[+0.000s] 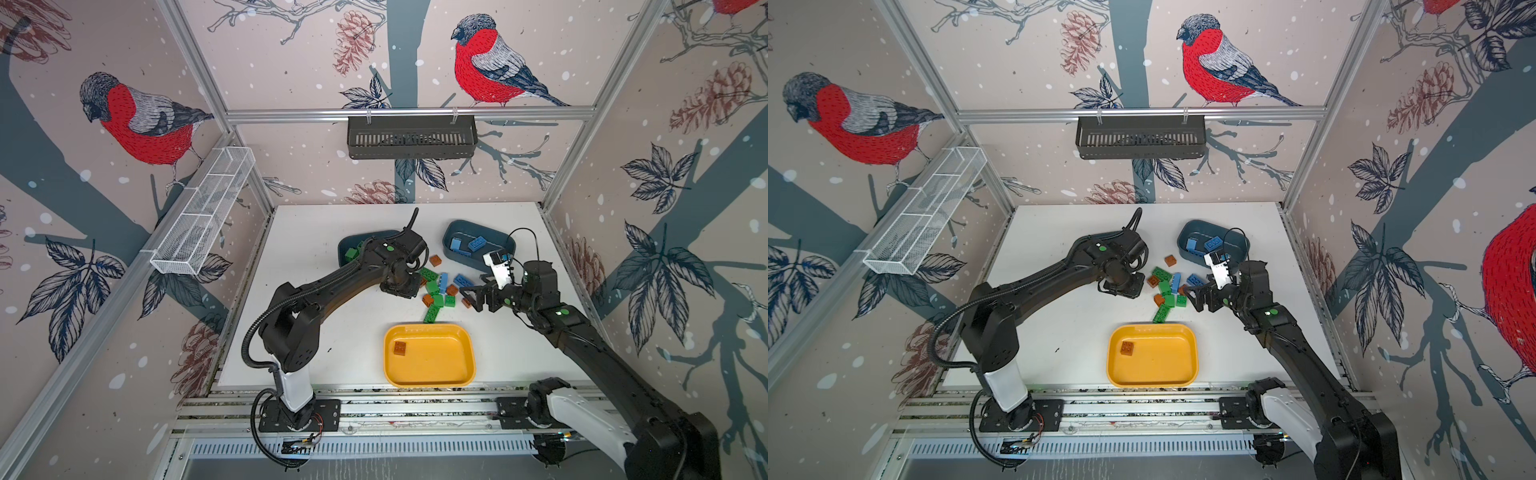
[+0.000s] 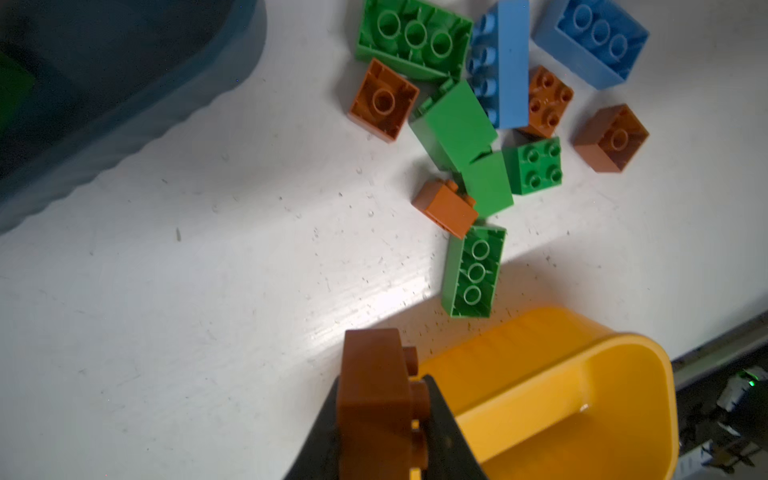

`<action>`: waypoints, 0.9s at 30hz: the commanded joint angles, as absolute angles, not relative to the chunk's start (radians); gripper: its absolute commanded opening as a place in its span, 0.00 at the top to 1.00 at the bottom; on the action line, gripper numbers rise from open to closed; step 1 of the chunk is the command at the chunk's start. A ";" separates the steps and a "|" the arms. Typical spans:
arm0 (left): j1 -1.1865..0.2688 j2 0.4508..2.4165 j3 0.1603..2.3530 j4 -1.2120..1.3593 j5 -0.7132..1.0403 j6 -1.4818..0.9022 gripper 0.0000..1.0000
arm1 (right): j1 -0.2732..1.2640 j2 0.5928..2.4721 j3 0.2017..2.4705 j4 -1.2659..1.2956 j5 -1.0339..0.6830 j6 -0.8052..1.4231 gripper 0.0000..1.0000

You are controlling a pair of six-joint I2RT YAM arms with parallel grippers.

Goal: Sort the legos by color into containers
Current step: 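Carry the orange brick with the left gripper and drop it into the yellow tray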

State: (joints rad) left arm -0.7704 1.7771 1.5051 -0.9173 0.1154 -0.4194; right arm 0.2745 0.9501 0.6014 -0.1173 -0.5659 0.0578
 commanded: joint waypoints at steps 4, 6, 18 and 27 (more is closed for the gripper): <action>-0.847 1.688 1.383 -0.970 0.273 -0.446 0.76 | 0.355 0.924 0.569 -0.079 -0.650 0.037 0.01; -0.871 1.663 1.325 -0.932 0.293 -0.478 0.76 | 0.365 0.915 0.558 -0.080 -0.652 0.032 0.01; -0.937 1.662 1.183 -0.813 0.305 -0.550 0.58 | 0.369 0.912 0.561 -0.128 -0.608 -0.005 0.00; -0.894 1.678 1.280 -0.878 0.233 -0.519 0.43 | 0.369 0.909 0.561 -0.130 -0.586 0.000 0.01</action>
